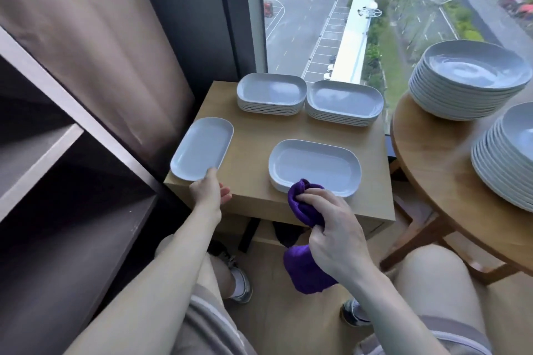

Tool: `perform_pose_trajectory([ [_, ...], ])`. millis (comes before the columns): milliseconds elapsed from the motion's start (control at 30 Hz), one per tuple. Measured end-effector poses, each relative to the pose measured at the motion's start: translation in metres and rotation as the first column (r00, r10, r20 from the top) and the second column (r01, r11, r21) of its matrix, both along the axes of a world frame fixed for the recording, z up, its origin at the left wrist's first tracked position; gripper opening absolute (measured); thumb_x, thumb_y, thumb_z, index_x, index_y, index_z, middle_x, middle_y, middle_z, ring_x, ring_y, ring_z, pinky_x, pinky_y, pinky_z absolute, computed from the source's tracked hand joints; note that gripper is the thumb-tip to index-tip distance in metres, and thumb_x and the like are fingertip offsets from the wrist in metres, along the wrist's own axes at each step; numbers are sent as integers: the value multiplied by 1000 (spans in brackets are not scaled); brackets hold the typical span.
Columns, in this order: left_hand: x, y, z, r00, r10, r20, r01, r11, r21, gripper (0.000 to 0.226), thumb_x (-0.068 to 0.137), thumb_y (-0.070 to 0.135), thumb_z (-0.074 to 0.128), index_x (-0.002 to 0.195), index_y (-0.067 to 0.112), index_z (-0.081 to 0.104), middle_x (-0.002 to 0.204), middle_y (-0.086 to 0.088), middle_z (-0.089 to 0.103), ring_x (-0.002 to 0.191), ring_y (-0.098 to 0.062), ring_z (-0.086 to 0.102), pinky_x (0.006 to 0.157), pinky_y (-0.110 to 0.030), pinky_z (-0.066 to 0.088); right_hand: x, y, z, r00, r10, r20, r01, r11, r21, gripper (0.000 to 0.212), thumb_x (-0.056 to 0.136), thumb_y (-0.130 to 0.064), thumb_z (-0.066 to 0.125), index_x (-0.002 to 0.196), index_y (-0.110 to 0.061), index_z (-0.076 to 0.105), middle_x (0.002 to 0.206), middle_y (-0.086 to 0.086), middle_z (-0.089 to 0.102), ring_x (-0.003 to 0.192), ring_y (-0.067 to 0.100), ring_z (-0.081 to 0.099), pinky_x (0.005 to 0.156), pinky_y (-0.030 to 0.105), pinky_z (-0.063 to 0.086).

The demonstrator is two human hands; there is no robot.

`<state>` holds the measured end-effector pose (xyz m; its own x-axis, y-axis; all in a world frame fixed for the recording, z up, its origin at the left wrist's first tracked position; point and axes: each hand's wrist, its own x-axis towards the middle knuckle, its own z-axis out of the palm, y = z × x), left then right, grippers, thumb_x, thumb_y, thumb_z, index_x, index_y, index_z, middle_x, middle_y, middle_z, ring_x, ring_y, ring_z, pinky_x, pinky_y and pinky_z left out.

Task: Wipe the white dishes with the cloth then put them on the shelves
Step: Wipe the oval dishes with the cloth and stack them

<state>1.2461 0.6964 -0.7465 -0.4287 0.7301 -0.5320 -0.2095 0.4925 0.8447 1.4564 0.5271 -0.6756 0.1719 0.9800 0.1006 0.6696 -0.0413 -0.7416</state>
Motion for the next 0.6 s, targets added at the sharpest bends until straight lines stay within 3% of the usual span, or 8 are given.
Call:
perform_pose_trajectory([
  [100,-25,1,-1,999,39,14,-38,996,-76,29,98,36,62,84,11,60,72,-3,61,53,-16,63,43,-23,53,-14,4,3,999,50,-3,-50,999,14,63,70,-5,44,125,-23,69,128,-17,61,120,9,50,107,35,43],
  [233,-43,13,-6,997,-43,-60,34,990,-134,37,102,39,61,85,7,64,73,-6,68,54,-16,67,42,-23,52,-27,-1,7,994,105,4,-105,994,2,64,68,-6,42,124,-24,69,129,-18,60,119,11,51,105,33,44],
  [367,-49,23,-6,989,-127,-76,112,979,-173,28,105,25,53,107,1,68,73,-6,65,59,-17,66,45,-23,51,-27,-10,7,993,116,20,-116,993,-17,64,70,-1,46,124,-26,69,130,-21,59,119,10,50,104,29,42],
  [467,-55,27,-4,993,-112,-40,105,985,-133,26,100,18,50,113,3,66,77,-8,67,63,-18,69,45,-23,52,-27,-7,5,993,117,23,-117,993,-35,64,72,3,50,126,-27,68,130,-23,57,119,6,48,106,26,41],
  [600,-61,14,12,987,-43,152,33,997,64,29,97,9,50,124,14,60,110,-12,71,87,-28,76,56,-30,60,-29,-3,8,994,109,19,-109,994,-28,66,70,-6,43,127,-29,68,128,-28,55,121,-1,46,106,21,39],
])
